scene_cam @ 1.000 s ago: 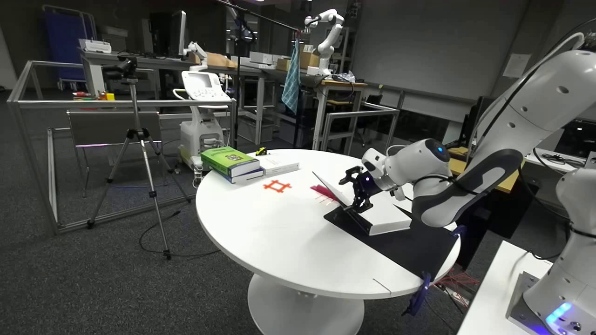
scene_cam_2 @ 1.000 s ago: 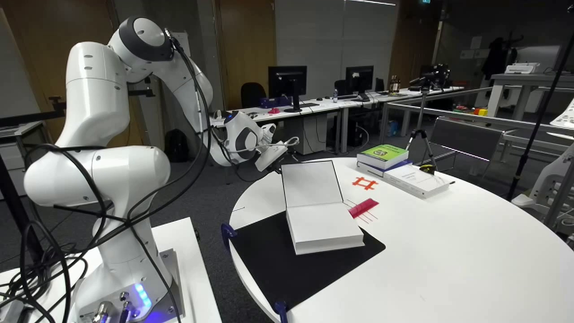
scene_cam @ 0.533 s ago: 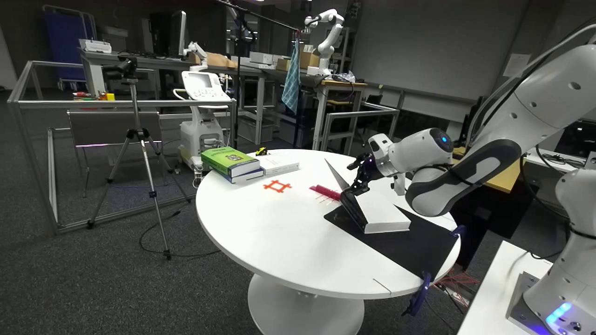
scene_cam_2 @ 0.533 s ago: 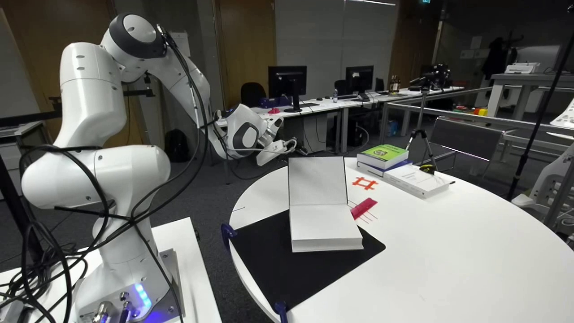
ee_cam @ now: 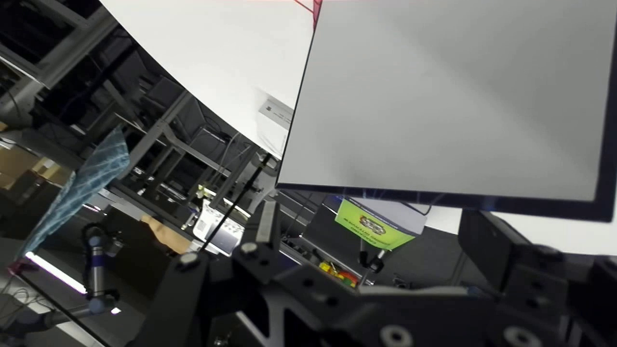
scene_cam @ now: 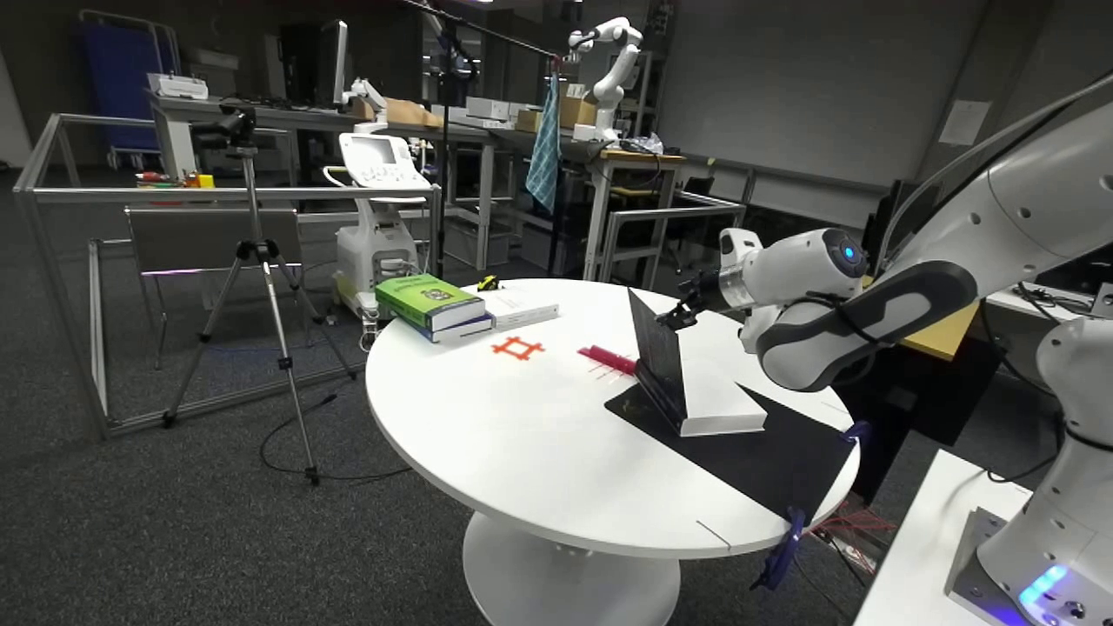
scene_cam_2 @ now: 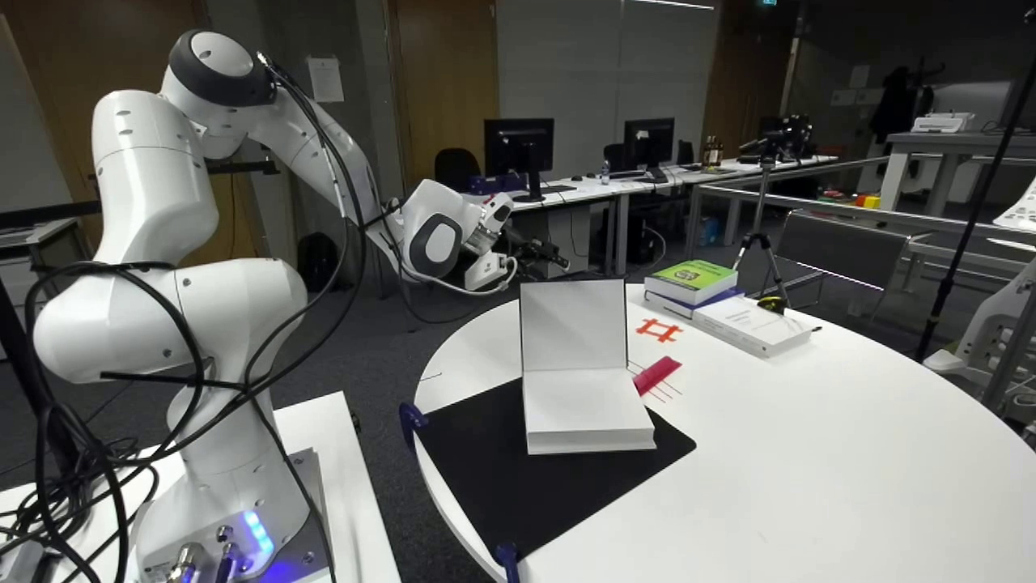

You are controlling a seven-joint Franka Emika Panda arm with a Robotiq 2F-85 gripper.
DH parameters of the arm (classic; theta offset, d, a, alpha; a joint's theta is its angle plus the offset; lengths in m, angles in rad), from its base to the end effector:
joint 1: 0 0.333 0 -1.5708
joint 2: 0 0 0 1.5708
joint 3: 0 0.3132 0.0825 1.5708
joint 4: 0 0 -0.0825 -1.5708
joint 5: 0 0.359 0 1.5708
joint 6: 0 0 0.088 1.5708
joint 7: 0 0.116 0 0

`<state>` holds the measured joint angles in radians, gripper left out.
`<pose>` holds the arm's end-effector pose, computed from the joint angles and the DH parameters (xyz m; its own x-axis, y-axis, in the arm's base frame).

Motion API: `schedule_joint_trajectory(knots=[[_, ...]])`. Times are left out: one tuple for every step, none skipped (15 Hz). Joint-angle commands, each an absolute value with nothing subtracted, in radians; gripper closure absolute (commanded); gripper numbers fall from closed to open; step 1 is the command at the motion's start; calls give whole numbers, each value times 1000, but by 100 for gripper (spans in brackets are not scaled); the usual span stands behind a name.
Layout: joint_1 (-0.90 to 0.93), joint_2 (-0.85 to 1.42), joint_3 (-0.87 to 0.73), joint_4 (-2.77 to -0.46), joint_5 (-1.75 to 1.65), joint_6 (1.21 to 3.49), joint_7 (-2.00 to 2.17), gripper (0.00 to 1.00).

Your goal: Close the book

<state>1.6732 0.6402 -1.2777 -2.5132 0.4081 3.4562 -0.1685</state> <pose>0.4756 0.1694 0.3292 0.5614 0.4977 0.6612 0.1482 -0.8465 0.5114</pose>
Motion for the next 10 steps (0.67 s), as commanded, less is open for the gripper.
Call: schedule_joint_trajectory(knots=[[1717, 724, -1325, -2566, 437, 3456, -76, 0], [1716, 737, -1323, -2574, 438, 3456, -58, 0], [1713, 747, -1321, -2584, 437, 3456, -42, 0], [1709, 755, -1318, -2590, 435, 3456, -27, 0], [1709, 761, -1318, -2599, 435, 3456, -15, 0], [1708, 768, -1318, -2605, 434, 3456, -3, 0], [1709, 773, -1319, -2607, 436, 3457, 9, 0], [1706, 780, -1320, -2605, 435, 3457, 15, 0], [1706, 786, -1320, -2606, 436, 3457, 24, 0], [1706, 794, -1320, -2606, 438, 3457, 31, 0]])
